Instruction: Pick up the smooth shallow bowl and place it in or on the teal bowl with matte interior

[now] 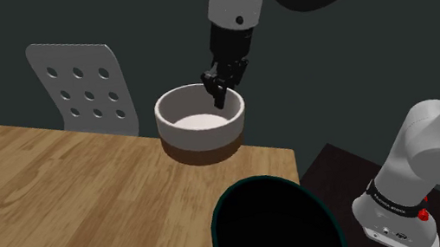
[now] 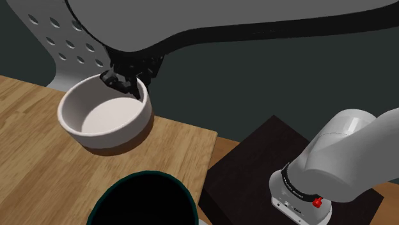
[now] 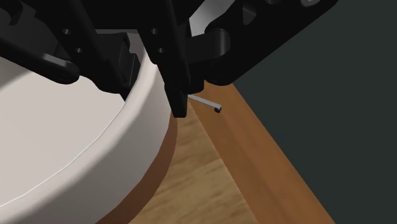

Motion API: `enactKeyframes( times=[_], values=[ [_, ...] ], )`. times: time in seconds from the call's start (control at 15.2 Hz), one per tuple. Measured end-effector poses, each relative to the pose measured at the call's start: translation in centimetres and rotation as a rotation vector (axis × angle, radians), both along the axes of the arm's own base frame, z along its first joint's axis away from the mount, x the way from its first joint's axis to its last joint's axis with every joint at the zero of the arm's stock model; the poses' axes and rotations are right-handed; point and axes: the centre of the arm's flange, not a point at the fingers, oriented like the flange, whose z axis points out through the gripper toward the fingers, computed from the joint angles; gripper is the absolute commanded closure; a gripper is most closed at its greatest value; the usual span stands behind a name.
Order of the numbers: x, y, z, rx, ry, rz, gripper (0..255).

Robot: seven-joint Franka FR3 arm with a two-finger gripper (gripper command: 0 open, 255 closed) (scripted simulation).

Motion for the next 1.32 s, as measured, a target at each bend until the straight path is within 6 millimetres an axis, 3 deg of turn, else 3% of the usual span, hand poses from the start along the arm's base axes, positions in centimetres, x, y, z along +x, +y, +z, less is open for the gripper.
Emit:
enactKeyframes(
  times=[0.73, 1.32],
  values=[
    [-0.6, 0.3, 5.3, 0.0, 0.0, 0.0, 255],
    [-11.1, 3.8, 6.3, 0.0, 0.0, 0.001, 255]
  ],
)
